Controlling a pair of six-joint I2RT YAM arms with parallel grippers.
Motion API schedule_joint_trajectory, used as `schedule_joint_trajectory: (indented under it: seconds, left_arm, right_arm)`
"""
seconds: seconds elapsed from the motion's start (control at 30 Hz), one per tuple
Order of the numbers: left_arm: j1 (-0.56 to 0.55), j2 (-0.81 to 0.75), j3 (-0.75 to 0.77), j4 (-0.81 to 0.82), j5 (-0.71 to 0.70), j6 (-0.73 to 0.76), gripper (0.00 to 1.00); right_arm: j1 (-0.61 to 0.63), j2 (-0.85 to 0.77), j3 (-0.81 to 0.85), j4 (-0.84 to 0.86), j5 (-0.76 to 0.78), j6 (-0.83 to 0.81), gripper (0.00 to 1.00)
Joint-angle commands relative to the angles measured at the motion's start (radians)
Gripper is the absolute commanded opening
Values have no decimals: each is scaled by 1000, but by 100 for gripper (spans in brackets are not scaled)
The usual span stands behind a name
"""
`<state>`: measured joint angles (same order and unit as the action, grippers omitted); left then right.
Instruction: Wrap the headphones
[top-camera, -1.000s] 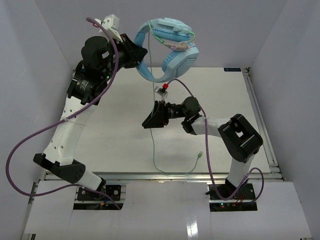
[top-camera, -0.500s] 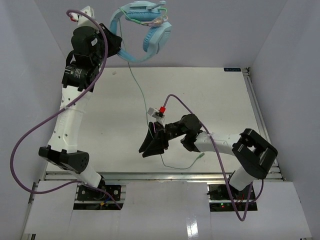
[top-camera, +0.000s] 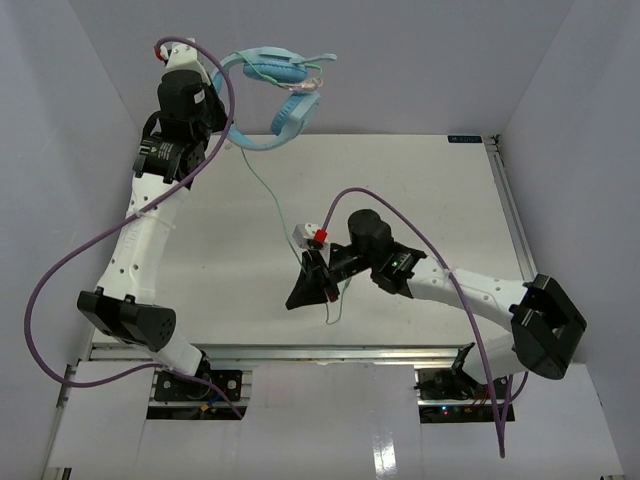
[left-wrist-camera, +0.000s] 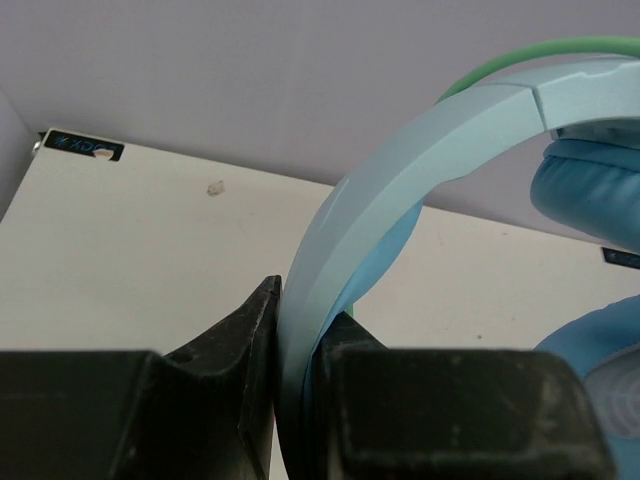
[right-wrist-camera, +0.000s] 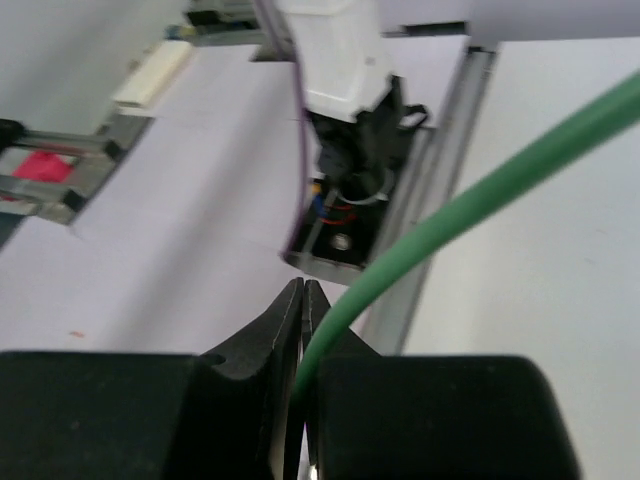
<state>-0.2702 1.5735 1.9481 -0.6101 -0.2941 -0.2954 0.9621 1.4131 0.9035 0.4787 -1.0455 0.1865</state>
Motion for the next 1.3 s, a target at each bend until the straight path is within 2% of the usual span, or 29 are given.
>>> schedule_joint_trajectory:
  seconds: [0.0,0.07,0.17,0.33,0.53,0.7,0.8,1.0,1.13,1.27]
  left_arm:
    - [6,-147,-56,64,-46,30,0]
    - [8,-173,-103,63,-41,32,0]
    - [8,-199,-142,55,-14,15,0]
    - [9,-205,-170,41,-38,46,0]
    - [9,-193,-273,71,-101,109,0]
    - [16,-159,-342,100,-113,134,0]
    - [16,-139,-379,101,-95,139,0]
    - [16,-137,-481,72,-4,172,0]
    - [14,-164,-539,28,137,210,0]
    - [9,-210,-600,-27,239,250,0]
  right_arm:
    - [-44,-80,140,-568,247,-470,8]
    - [-58,-106,154,-670,353,-546,8]
    - [-83,-122,176,-724,435,-581,8]
    - [-89,-159,203,-786,518,-651,8]
    - [-88,-213,281,-912,601,-753,8]
    - [-88,-247,352,-954,689,-819,8]
    - [-88,-249,388,-937,807,-887,8]
    - [-87,-235,415,-773,1130,-1091,8]
    - [-88,-207,389,-617,1260,-1212,8]
    - [-87,-171,381,-508,1322,-1309,8]
